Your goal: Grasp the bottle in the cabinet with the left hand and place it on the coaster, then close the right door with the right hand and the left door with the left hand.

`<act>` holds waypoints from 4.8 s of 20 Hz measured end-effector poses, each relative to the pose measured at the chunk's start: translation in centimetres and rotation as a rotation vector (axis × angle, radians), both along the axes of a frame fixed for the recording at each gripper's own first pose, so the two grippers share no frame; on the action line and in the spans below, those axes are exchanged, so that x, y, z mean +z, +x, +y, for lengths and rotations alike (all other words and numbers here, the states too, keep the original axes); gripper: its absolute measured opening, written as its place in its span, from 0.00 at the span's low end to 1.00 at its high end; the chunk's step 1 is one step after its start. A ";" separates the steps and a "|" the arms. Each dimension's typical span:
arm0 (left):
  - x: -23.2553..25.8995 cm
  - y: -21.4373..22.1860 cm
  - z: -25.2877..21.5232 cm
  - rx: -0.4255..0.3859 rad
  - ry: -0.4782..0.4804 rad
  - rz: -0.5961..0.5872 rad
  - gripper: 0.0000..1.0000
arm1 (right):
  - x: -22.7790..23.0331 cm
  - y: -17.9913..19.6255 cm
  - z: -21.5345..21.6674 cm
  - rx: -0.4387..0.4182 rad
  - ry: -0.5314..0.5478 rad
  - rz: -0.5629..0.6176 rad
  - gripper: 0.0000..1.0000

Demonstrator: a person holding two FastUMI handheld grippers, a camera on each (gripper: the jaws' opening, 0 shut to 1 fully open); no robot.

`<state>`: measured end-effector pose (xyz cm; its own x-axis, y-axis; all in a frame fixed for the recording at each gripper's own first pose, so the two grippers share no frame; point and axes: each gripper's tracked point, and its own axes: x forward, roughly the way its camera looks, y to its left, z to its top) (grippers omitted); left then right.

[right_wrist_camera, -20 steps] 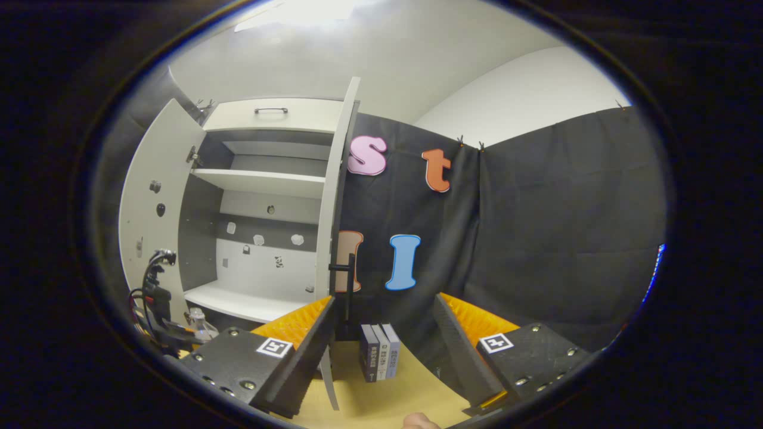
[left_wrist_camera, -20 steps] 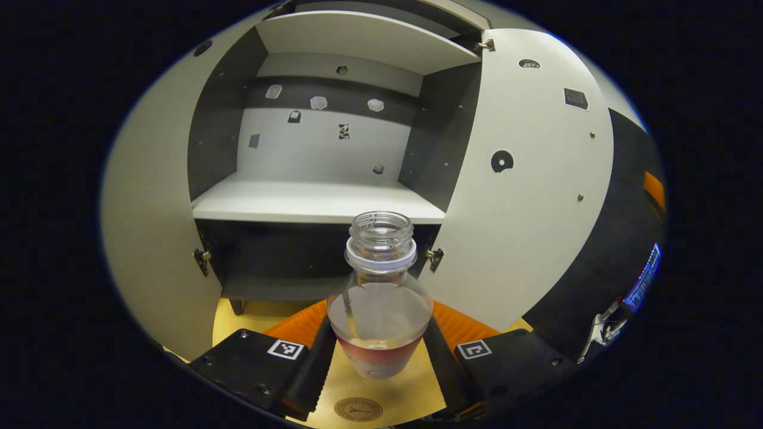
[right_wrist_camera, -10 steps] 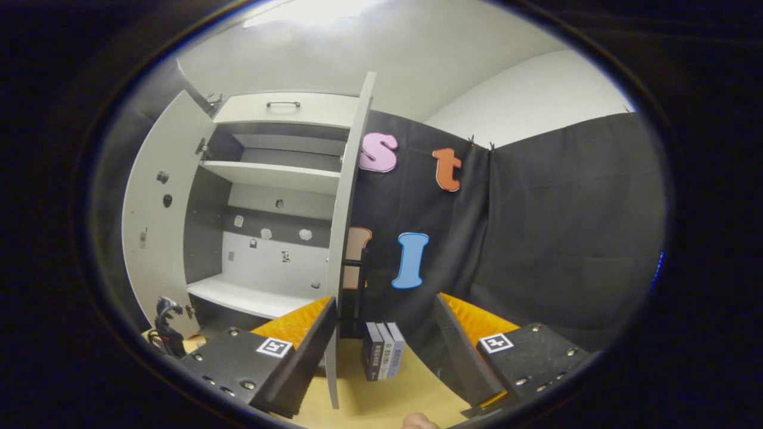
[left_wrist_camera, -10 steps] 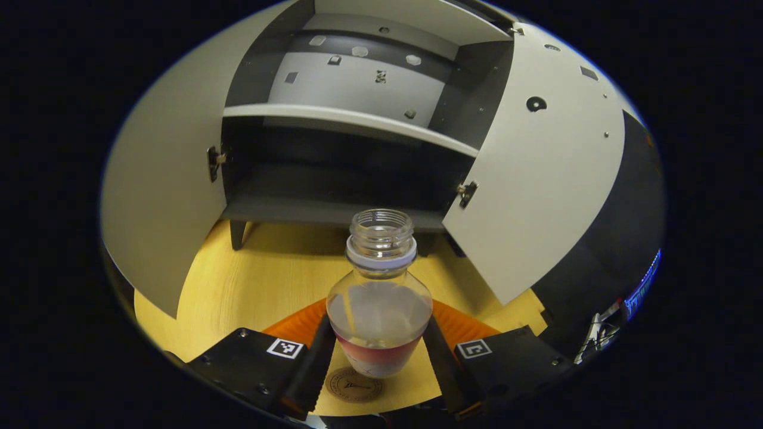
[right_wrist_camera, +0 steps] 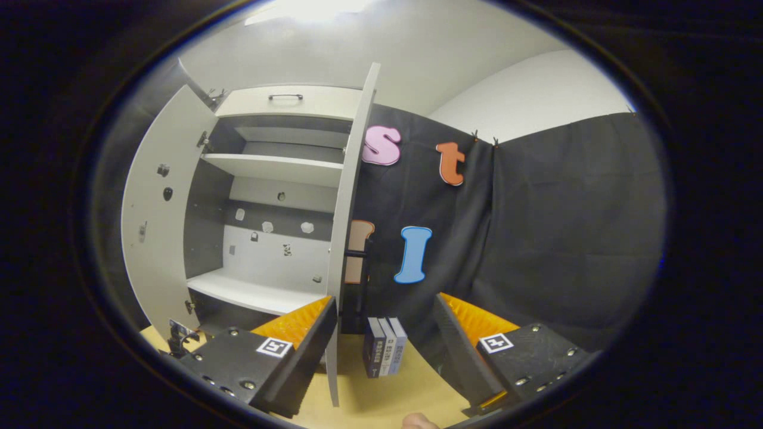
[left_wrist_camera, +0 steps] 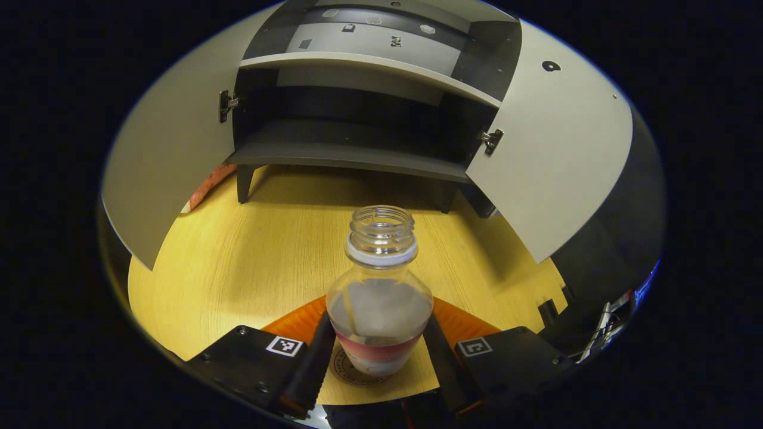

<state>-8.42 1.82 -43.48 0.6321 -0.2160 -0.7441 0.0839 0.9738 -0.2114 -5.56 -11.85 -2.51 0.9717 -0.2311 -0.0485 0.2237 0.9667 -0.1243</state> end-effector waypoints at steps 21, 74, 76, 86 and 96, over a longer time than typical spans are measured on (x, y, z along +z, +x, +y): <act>-2.6 -3.8 0.5 0.004 0.052 0.020 0.82 | -1.5 -1.3 -0.7 -0.016 0.048 0.027 0.98; 32.9 9.4 3.5 0.234 0.203 -0.708 0.87 | -3.0 4.8 -5.8 -0.104 0.126 0.004 0.98; 33.4 9.3 4.5 0.261 0.218 -0.719 0.87 | -3.1 5.9 -5.1 -0.082 0.126 0.008 0.98; 32.8 9.1 6.6 0.341 0.199 -0.701 0.87 | -2.2 7.3 -3.8 -0.001 0.056 0.002 0.93; 33.4 8.3 6.9 0.339 0.202 -0.709 0.90 | -2.1 7.2 -1.2 0.063 0.060 0.007 0.92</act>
